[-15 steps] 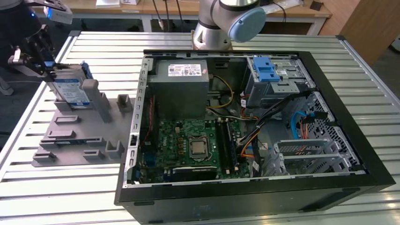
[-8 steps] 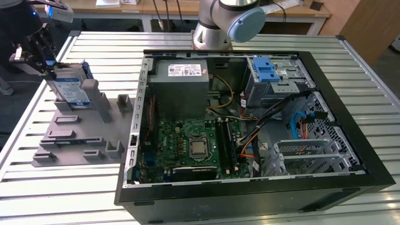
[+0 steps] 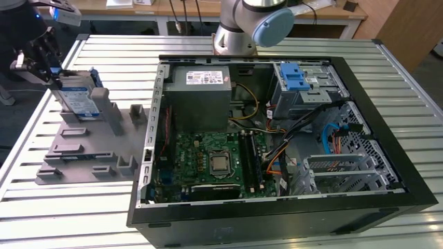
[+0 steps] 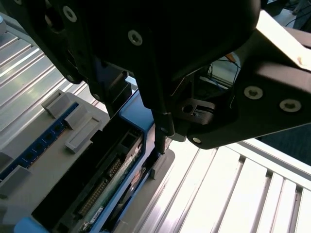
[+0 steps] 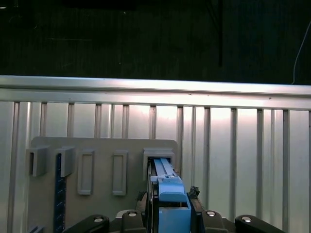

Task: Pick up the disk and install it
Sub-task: 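Pick up the disk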

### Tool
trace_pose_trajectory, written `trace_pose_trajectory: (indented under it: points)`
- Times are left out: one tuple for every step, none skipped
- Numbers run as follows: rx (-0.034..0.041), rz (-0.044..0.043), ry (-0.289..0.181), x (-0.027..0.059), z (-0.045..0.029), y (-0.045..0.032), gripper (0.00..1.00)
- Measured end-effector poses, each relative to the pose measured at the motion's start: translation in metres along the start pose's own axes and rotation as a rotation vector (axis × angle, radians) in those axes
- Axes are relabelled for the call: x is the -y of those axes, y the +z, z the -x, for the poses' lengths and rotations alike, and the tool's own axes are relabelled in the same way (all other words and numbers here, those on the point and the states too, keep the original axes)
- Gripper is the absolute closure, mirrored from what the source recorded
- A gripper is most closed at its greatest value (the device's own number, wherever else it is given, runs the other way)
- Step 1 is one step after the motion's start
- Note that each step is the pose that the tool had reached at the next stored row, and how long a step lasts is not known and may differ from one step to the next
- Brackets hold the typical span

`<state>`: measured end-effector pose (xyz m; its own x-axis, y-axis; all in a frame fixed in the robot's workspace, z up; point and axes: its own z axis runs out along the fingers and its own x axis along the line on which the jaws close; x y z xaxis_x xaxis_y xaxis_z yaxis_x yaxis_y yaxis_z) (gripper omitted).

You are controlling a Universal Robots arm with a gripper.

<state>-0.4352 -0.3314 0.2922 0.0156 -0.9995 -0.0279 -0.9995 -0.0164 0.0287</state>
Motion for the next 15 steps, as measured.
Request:
trace_pose_trajectory:
  points:
    - [-0.0001,0.0,0.0,0.0,-0.0004,0.0001,0.55]
    - [-0.0002,0.0002,0.0,-0.0001,-0.0009,0.0001,0.55]
    - [-0.0003,0.0002,0.0,-0.0001,-0.0014,0.0002,0.57]
    - [-0.0003,0.0003,0.0,0.0,-0.0017,0.0001,0.57]
    - [-0.0003,0.0002,0.0,0.0,-0.002,0.0001,0.63]
    - [-0.0003,0.0001,0.0,0.0,-0.0022,0.0002,0.64]
    - [-0.0002,0.0001,0.0,0.0,-0.0023,0.0002,0.64]
    - [-0.0002,0.0,0.0,0.0,-0.0023,0.0002,0.64]
    - [-0.0003,0.0,0.0,-0.0001,-0.0023,0.0001,0.64]
    - [-0.0005,-0.0002,0.0,-0.0001,-0.0024,0.0,0.64]
    - [-0.0007,-0.0002,0.0,-0.0001,-0.0024,-0.0003,0.64]
    - [-0.0008,0.0,0.0,-0.0001,-0.0023,-0.0009,0.64]
    - [-0.0008,0.0001,0.0,-0.0001,-0.0023,-0.0017,0.64]
    - [-0.0008,0.0,0.0,-0.0001,-0.0023,-0.0027,0.64]
    - [-0.0009,0.0001,0.0,-0.0002,-0.0022,-0.004,0.64]
